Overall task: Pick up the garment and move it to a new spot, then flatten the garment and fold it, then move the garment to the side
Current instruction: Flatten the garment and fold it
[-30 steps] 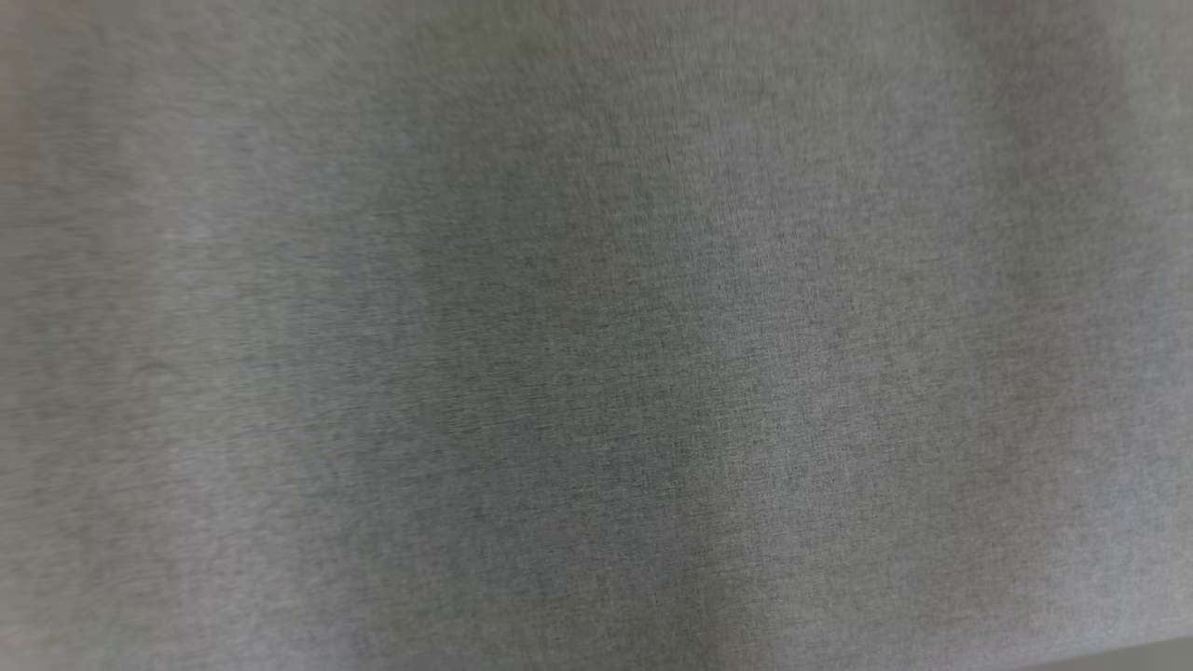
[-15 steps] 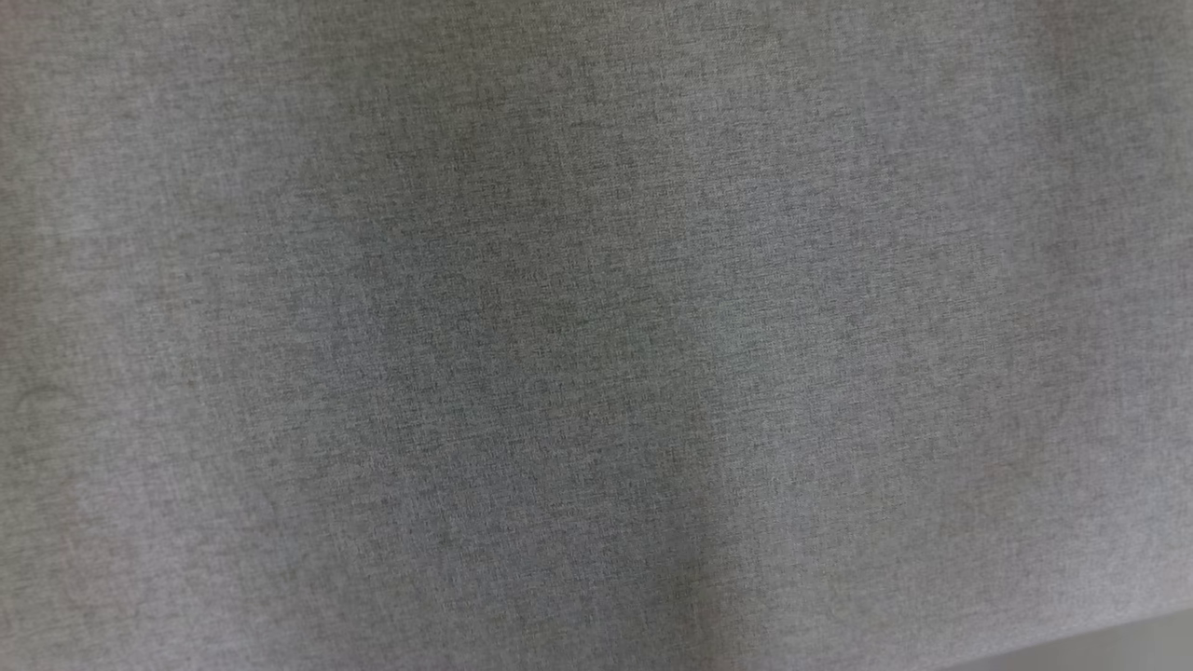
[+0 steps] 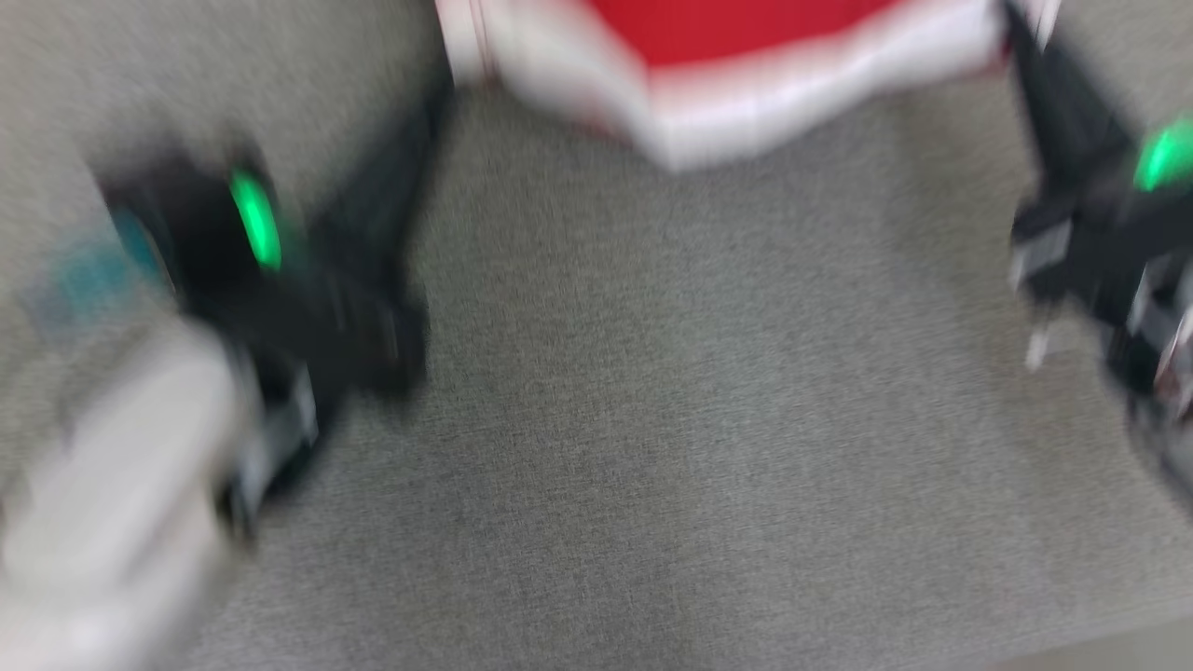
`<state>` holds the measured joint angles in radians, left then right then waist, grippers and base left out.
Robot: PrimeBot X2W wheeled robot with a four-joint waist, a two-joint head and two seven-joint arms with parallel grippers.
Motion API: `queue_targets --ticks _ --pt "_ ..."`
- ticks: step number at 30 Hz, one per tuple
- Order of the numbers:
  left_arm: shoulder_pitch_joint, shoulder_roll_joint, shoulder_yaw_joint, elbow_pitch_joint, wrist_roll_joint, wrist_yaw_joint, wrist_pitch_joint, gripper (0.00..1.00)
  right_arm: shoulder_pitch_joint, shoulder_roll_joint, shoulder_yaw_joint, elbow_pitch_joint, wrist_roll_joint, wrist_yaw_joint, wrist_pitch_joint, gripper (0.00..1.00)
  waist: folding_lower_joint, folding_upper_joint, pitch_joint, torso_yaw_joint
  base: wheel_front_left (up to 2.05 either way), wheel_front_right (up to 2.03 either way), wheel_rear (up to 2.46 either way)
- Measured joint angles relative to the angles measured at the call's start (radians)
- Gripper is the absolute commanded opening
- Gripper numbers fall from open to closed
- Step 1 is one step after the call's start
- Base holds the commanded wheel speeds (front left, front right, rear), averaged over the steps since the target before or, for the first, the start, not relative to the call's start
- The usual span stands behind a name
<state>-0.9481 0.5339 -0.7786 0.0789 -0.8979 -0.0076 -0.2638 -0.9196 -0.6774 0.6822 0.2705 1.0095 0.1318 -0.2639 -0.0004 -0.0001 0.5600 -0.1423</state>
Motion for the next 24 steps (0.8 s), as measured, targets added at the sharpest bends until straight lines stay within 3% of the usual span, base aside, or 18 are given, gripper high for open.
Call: queue_targets --ticks 2,8,24 --pt "0.152 0.007 0.034 -0.067 0.043 0.030 0.000 0.00 0.122 -0.010 -0.018 -0.042 -0.006 0.000 0.000 0.00 0.0000 0.0000 -0.037 0.002 0.00 0.00 0.00" --pt "0.479 0.001 0.046 -0.151 0.094 0.022 0.000 0.00 0.422 -0.026 -0.082 -0.124 -0.002 0.000 0.000 0.00 -0.0001 -0.0003 -0.143 0.008 0.00 0.00 0.00" --pt "0.901 -0.049 0.101 -0.133 0.187 -0.038 0.000 0.00 1.015 0.014 -0.285 -0.237 0.008 0.000 0.000 0.00 0.0001 -0.0002 -0.346 0.036 0.00 0.00 0.00"
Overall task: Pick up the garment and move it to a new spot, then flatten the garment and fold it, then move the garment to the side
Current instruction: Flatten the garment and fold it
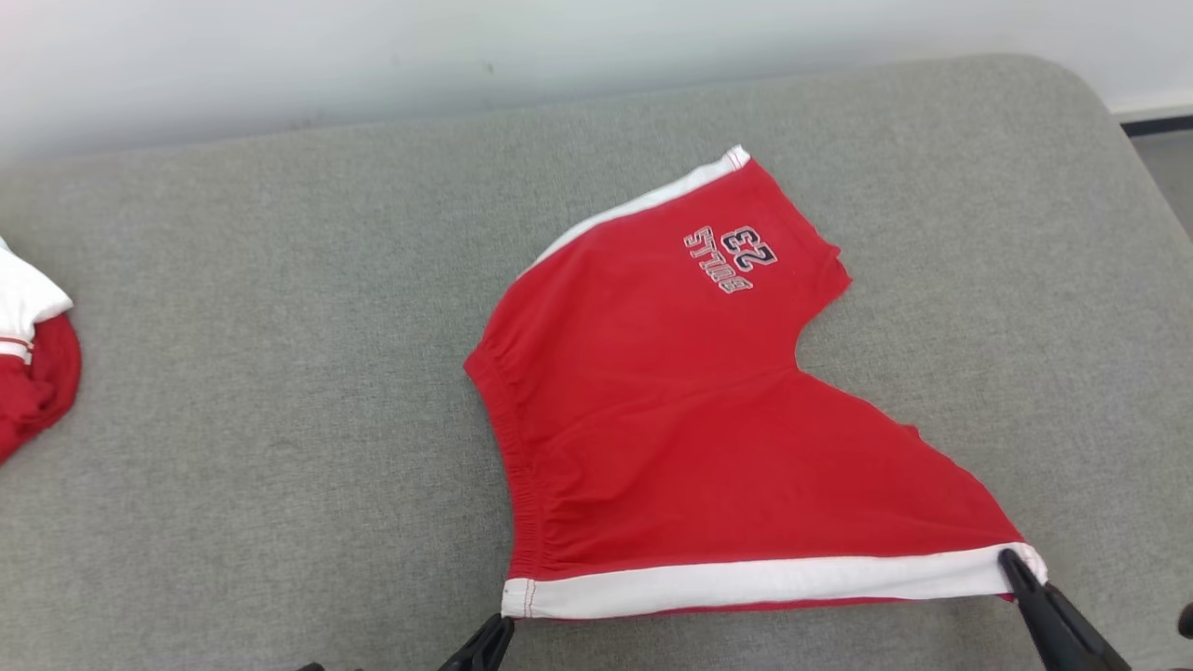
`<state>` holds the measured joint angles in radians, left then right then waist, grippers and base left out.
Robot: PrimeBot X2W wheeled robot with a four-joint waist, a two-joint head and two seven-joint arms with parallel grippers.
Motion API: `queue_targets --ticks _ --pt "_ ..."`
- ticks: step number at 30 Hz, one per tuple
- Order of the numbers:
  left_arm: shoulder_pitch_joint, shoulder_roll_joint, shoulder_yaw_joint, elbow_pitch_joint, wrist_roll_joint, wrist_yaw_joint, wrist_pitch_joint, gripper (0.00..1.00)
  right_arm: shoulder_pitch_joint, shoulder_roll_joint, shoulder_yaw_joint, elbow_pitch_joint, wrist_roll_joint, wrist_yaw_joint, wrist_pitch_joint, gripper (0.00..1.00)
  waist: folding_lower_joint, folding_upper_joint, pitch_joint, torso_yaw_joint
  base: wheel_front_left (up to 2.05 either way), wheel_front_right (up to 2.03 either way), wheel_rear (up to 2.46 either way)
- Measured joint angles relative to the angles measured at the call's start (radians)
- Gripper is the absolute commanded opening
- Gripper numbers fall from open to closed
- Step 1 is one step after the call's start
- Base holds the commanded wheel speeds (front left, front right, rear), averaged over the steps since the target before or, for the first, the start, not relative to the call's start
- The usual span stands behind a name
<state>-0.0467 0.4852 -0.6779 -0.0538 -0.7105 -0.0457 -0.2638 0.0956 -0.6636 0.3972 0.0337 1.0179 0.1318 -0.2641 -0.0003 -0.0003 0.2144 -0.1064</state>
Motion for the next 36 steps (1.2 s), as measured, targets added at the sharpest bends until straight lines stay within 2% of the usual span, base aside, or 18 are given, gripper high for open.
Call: queue_targets --ticks 9,17,22,25,31,36 --pt "-0.028 -0.048 0.001 0.032 0.033 -0.041 0.000 0.00 -0.023 0.017 -0.069 -0.016 -0.041 0.000 0.036 0.00 0.0002 0.0002 -0.033 0.024 0.00 0.00 0.00" --pt "-0.233 -0.112 0.002 0.112 0.050 -0.069 0.000 0.00 -0.343 0.017 -0.089 0.062 -0.075 0.000 0.146 0.00 0.0005 0.0003 0.004 0.055 0.00 0.00 0.00" --pt "-0.369 -0.169 0.018 0.197 0.037 -0.077 0.000 0.00 -0.570 0.018 -0.043 0.190 -0.089 0.000 0.219 0.00 0.0005 0.0003 0.053 0.081 0.00 0.00 0.00" --pt "-0.441 -0.207 0.025 0.269 0.027 -0.078 0.000 0.00 -0.712 0.036 -0.015 0.308 -0.098 0.000 0.244 0.00 0.0006 0.0004 0.089 0.096 0.00 0.00 0.00" --pt "-0.567 -0.290 0.021 0.392 0.024 -0.084 0.000 0.00 -0.932 0.082 0.073 0.519 -0.121 0.000 0.244 0.00 0.0006 0.0004 0.160 0.137 0.00 0.00 0.00" --pt "-0.634 -0.328 0.027 0.457 0.029 -0.085 0.000 0.00 -1.056 0.122 0.135 0.670 -0.123 0.000 0.203 0.00 0.0007 0.0005 0.211 0.166 0.00 0.00 0.00"
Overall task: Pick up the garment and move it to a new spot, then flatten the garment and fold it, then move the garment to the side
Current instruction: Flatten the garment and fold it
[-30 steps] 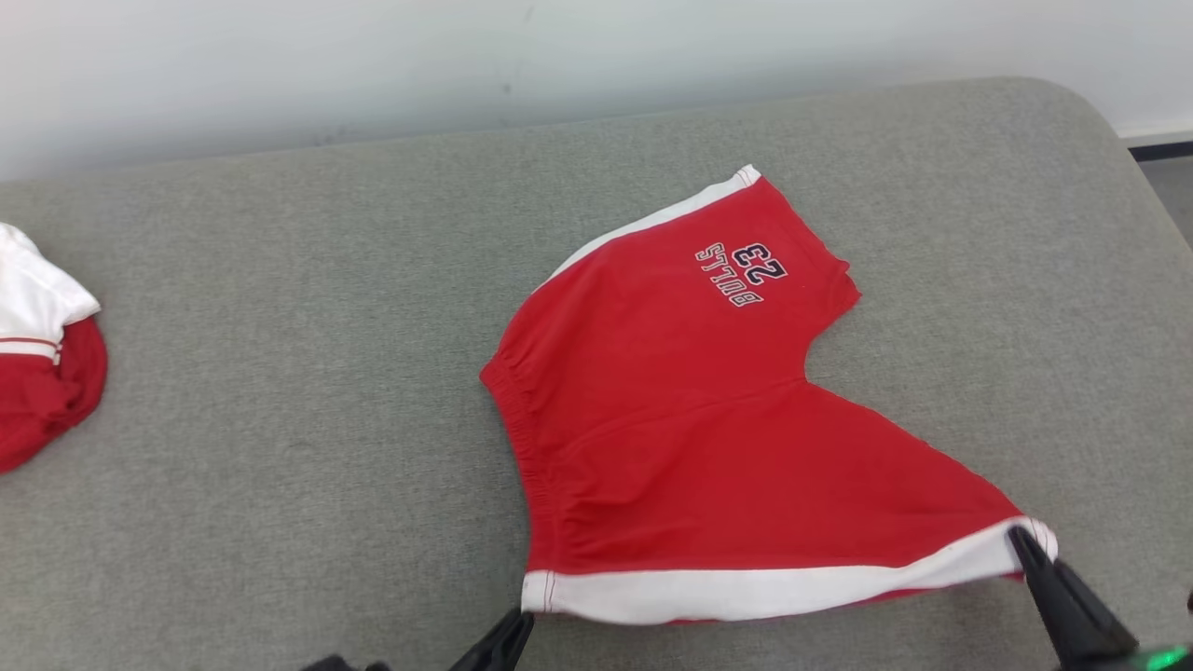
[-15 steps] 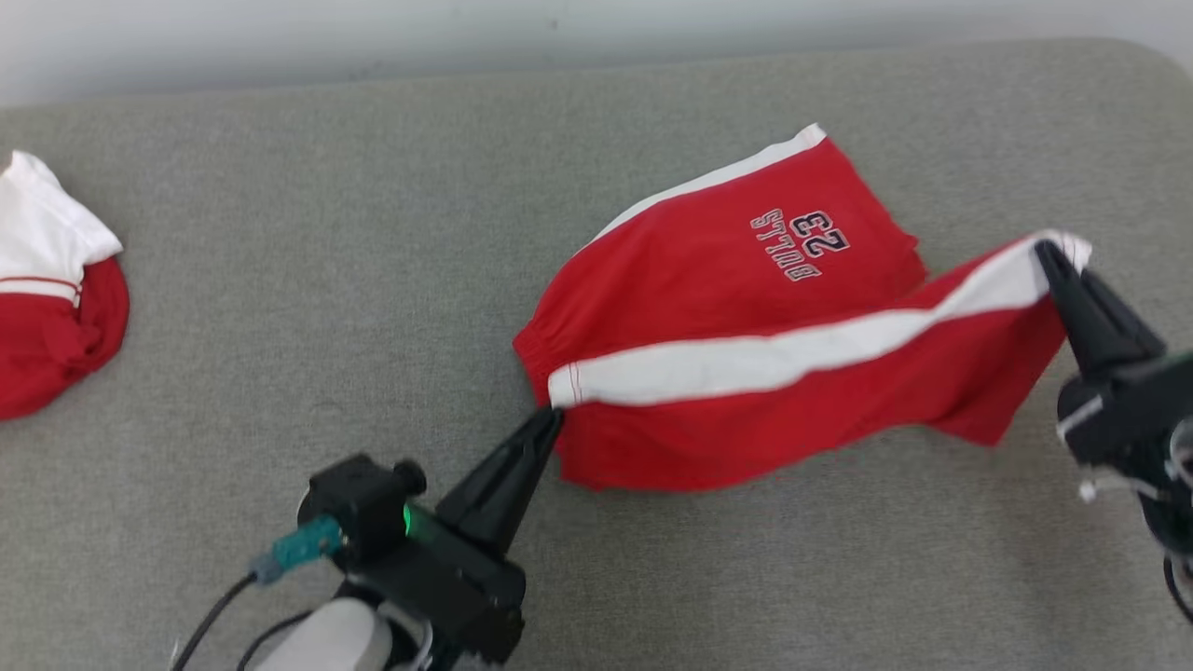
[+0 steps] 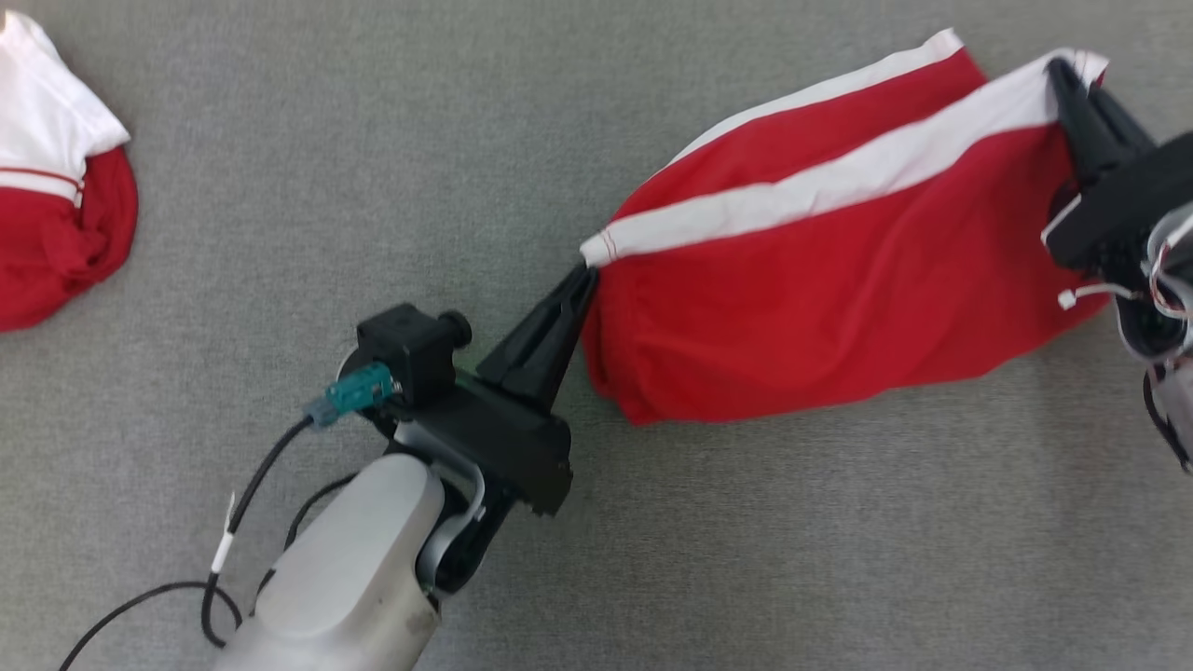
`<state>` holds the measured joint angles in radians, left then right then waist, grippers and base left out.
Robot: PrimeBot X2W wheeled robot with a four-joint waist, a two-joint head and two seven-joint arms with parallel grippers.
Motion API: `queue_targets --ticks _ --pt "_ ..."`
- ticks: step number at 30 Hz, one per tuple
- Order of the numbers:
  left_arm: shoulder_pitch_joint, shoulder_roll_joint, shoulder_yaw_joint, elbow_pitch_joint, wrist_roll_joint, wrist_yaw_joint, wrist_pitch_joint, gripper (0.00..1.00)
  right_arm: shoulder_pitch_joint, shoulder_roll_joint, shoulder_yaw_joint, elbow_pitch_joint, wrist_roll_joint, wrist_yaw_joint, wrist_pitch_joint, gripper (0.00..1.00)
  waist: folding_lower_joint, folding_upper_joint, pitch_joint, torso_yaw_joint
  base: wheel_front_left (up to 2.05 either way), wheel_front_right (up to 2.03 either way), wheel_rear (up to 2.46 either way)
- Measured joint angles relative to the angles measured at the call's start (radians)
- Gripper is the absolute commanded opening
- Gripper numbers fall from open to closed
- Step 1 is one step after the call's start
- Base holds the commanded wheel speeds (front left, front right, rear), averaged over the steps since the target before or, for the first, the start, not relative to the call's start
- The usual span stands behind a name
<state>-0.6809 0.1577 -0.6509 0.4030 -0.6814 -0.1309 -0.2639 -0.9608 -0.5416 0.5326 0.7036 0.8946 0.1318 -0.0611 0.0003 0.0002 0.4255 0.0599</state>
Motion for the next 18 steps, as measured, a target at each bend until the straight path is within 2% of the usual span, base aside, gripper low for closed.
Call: queue_targets --ticks 5,12,13,14,15,16,18 --pt "-0.039 -0.026 0.027 0.035 0.015 0.000 0.000 0.00 -0.103 0.028 0.046 0.107 0.011 0.000 -0.050 0.00 -0.0001 0.0000 0.038 0.022 0.00 0.00 0.00" --pt "-0.044 -0.051 0.053 0.060 0.045 0.000 0.000 0.00 -0.171 0.044 0.120 0.197 0.031 0.000 -0.099 0.00 -0.0001 0.0000 0.066 0.044 0.00 0.00 0.00" --pt "-0.042 -0.051 0.043 0.064 0.045 0.000 0.000 0.00 -0.173 0.047 0.132 0.207 0.036 0.000 -0.104 0.47 -0.0001 0.0000 0.065 0.046 0.00 0.00 0.00" --pt "-0.039 -0.053 0.039 0.068 0.045 0.000 0.000 0.00 -0.174 0.049 0.144 0.215 0.037 0.000 -0.108 1.00 -0.0002 0.0000 0.063 0.047 0.00 0.00 0.00" --pt "-0.037 -0.054 0.041 0.070 0.051 0.000 0.000 0.71 -0.174 0.051 0.156 0.222 0.041 0.000 -0.112 1.00 -0.0002 0.0000 0.059 0.048 0.00 0.00 0.00" --pt "-0.035 -0.054 0.044 0.071 0.060 0.000 0.000 1.00 -0.174 0.051 0.169 0.226 0.047 0.000 -0.116 1.00 -0.0002 0.0000 0.055 0.048 0.00 0.00 0.00" --pt "-0.025 -0.056 0.057 0.067 0.076 0.000 0.000 1.00 -0.172 0.045 0.195 0.227 0.053 0.000 -0.128 1.00 -0.0003 0.0000 0.044 0.046 0.00 0.00 0.00"
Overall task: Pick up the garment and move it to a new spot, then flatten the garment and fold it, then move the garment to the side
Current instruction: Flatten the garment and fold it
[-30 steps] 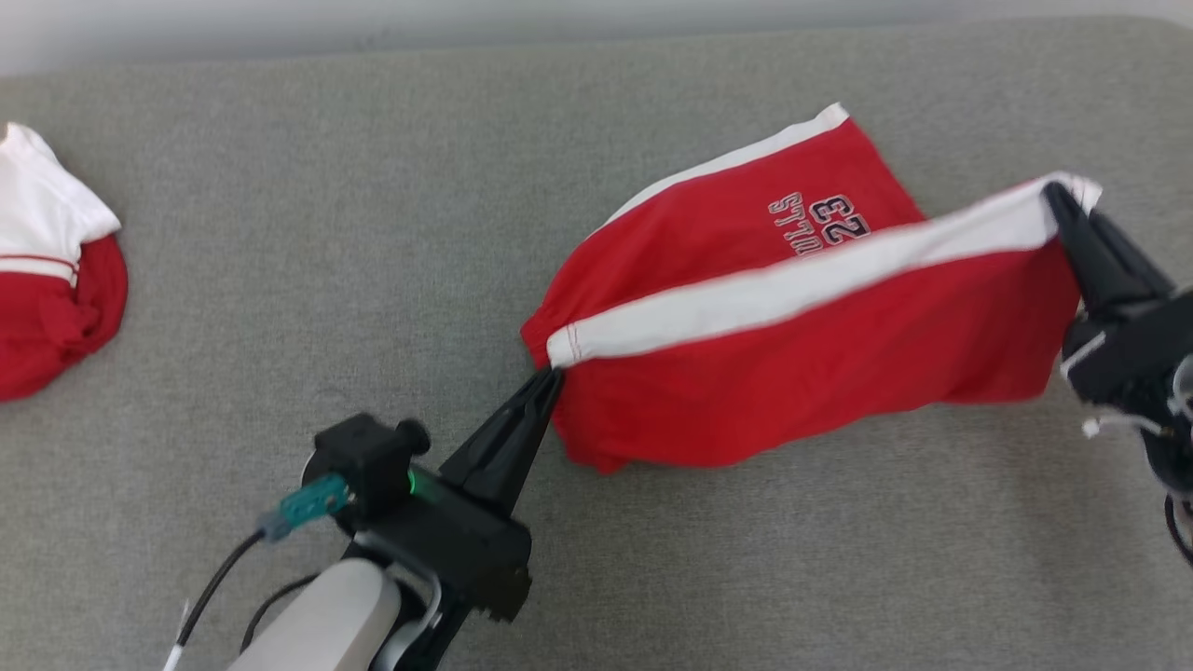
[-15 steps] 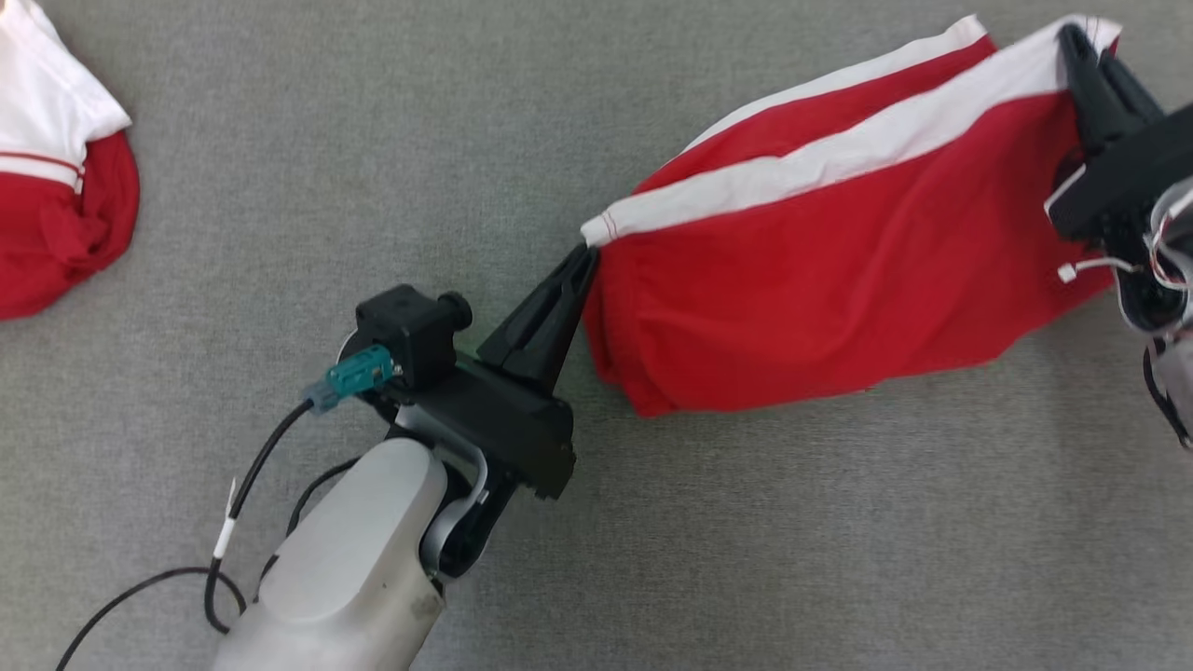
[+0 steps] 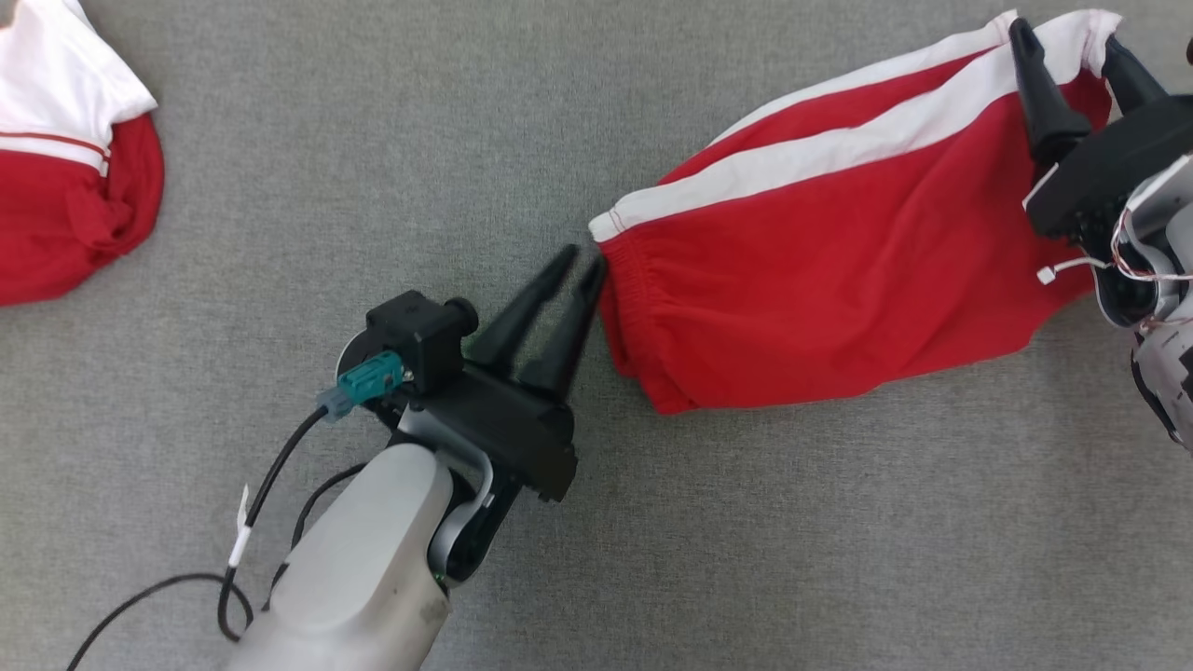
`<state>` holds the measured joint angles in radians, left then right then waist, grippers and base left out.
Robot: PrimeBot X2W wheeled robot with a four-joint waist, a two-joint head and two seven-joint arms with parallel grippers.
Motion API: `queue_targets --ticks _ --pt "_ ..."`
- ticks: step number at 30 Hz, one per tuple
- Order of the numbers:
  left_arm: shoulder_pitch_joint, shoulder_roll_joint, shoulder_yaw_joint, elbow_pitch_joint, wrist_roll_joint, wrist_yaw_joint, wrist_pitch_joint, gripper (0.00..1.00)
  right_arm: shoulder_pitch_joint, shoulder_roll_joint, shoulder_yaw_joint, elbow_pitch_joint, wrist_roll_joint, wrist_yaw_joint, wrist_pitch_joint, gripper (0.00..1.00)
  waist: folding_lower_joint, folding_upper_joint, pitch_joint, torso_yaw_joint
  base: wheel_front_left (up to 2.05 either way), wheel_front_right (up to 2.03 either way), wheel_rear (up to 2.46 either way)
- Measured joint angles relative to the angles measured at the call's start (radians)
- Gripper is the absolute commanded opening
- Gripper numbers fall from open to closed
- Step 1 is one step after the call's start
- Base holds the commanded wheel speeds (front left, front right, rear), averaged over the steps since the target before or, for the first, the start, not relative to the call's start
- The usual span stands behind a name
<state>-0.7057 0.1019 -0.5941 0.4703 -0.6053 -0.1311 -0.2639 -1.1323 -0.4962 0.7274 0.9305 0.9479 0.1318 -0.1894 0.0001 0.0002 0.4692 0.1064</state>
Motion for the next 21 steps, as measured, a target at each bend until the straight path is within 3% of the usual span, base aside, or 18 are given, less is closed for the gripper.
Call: queue_targets --ticks 8,16,21 --pt "0.116 0.007 0.099 -0.060 0.077 0.005 0.000 1.00 0.081 -0.079 0.087 -0.033 0.066 0.000 -0.039 1.00 -0.0001 -0.0001 -0.068 -0.007 0.00 0.00 0.00" --pt "0.279 0.021 0.330 -0.265 0.257 0.091 0.000 1.00 0.154 -0.116 0.141 -0.028 0.144 0.000 -0.037 1.00 -0.0003 -0.0003 -0.116 -0.017 0.00 0.00 0.00" --pt "0.371 0.001 0.458 -0.356 0.332 0.096 0.000 1.00 0.160 -0.110 0.166 0.001 0.179 0.000 -0.021 1.00 -0.0002 -0.0002 -0.103 -0.011 0.00 0.00 0.00"
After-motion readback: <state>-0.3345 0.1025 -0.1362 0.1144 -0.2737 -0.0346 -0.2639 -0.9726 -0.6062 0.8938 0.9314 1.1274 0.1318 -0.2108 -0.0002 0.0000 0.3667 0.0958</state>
